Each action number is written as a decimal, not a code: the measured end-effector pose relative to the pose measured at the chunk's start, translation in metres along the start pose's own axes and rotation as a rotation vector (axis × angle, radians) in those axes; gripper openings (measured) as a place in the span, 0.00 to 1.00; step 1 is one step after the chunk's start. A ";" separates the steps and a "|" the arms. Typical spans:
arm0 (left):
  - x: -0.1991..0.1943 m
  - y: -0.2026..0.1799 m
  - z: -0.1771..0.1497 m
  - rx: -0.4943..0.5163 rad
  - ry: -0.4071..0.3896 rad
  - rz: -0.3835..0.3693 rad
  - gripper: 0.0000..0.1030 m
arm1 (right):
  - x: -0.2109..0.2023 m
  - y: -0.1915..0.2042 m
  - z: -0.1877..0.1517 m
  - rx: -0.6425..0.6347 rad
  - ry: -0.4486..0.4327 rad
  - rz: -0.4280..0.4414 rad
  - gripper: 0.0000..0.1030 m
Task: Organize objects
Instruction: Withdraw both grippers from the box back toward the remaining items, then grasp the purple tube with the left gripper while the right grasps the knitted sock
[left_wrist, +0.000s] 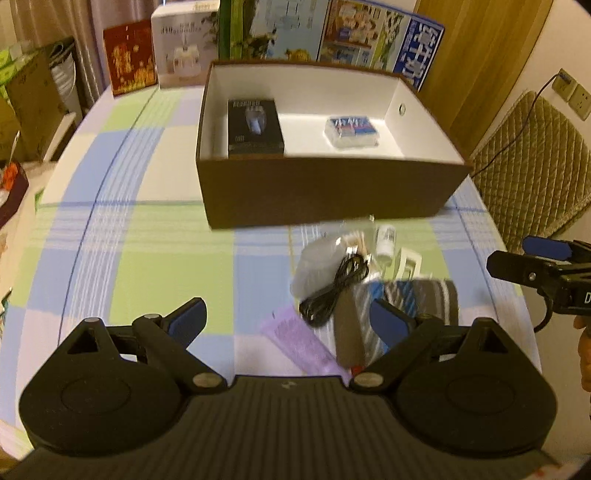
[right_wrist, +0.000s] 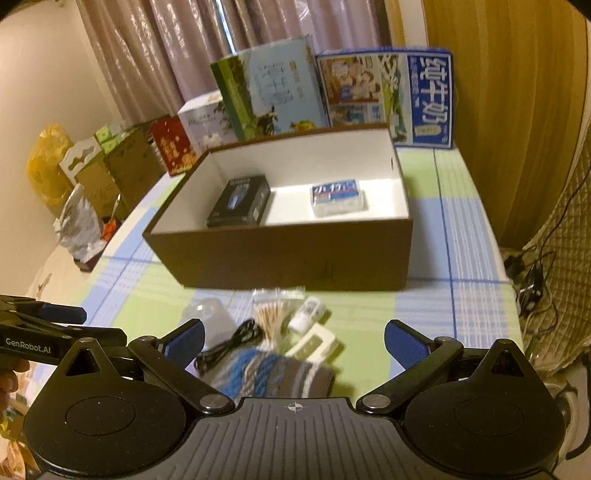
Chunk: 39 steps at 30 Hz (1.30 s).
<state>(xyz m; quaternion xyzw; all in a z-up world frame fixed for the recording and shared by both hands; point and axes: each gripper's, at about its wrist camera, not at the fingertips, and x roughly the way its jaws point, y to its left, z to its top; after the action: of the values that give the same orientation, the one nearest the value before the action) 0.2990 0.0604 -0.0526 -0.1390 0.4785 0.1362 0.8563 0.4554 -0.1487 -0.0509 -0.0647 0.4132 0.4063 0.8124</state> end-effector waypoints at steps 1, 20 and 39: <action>0.002 0.000 -0.003 -0.003 0.010 0.001 0.90 | 0.002 0.001 -0.003 -0.005 0.009 -0.002 0.98; 0.045 0.005 -0.040 -0.066 0.133 0.027 0.89 | 0.025 -0.005 -0.030 -0.004 0.106 -0.014 0.98; 0.096 0.000 -0.040 -0.135 0.195 0.023 0.82 | 0.039 -0.021 -0.032 0.045 0.139 -0.053 0.98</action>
<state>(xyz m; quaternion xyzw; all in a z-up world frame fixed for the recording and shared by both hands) 0.3161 0.0557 -0.1552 -0.2032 0.5507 0.1635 0.7929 0.4640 -0.1530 -0.1049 -0.0851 0.4758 0.3698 0.7935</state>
